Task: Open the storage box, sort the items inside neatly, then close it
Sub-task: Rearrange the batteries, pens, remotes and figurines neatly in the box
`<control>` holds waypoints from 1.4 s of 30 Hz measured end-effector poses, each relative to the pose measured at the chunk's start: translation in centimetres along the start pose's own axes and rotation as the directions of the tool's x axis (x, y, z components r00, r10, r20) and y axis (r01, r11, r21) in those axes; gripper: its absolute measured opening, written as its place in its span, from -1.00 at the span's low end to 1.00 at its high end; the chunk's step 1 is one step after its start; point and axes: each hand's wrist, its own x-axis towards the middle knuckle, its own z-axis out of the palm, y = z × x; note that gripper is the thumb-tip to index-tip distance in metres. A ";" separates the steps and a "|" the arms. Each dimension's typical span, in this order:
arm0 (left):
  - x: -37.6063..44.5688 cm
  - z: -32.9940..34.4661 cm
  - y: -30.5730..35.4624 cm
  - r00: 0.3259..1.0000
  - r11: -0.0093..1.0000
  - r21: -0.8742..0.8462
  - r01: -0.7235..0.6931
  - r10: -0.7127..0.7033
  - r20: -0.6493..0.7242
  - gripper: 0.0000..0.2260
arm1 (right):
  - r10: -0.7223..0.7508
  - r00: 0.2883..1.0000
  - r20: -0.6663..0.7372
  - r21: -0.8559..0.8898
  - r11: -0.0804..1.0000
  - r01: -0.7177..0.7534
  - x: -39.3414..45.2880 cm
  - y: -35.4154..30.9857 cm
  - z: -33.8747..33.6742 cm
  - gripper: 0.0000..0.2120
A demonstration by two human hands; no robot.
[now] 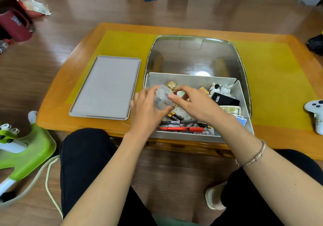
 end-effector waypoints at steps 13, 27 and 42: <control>-2.6 0.9 3.1 0.971 0.887 -0.461 0.019 0.094 0.222 -0.38 | 0.151 0.987 0.046 0.308 0.938 -0.158 -0.7 0.1 1.1 -0.41; -0.9 -0.3 2.6 0.931 0.799 -0.555 0.230 -0.016 0.364 -0.51 | 0.110 0.985 0.132 0.378 0.913 -0.152 -0.4 -0.4 0.7 -0.48; -0.6 -0.5 3.2 0.900 0.844 -0.453 0.288 -0.076 0.430 -0.61 | 0.043 0.994 0.101 0.387 0.919 -0.079 -1.6 -0.2 2.0 -0.68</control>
